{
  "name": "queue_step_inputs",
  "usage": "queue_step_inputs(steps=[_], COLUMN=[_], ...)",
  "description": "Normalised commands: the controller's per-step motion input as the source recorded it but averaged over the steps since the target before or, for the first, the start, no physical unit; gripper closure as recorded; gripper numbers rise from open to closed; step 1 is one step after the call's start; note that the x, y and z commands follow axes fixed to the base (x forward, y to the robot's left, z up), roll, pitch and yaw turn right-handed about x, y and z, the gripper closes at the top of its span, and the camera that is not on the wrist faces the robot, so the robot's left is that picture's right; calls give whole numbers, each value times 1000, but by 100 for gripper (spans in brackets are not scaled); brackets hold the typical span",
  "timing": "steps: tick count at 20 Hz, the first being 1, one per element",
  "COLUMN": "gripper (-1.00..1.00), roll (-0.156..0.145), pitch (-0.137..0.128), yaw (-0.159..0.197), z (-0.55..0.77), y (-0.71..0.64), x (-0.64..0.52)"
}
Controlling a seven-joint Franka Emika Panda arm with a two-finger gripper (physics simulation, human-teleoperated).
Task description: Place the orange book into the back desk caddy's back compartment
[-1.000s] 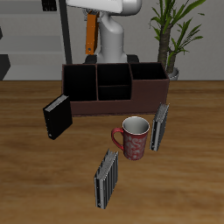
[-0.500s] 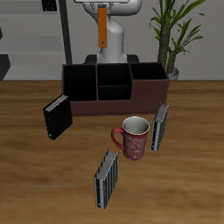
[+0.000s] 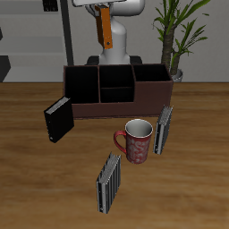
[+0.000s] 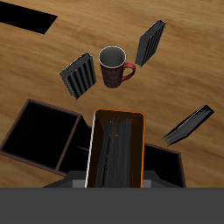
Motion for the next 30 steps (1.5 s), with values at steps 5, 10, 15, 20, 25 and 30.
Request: queue_step_inputs(steps=[5,10,15,20,25,30], gripper=[100,100,100,100,100,100], roll=[24,73,50,52,32,-2], pitch=[-4,-7,29,24,56,54], yaw=[184,186,182,212,196,202], z=[34,11,-102,-116,-176,-217], y=[-168,-27,58,39,-93,-129], x=[16,13,14,44,33,35])
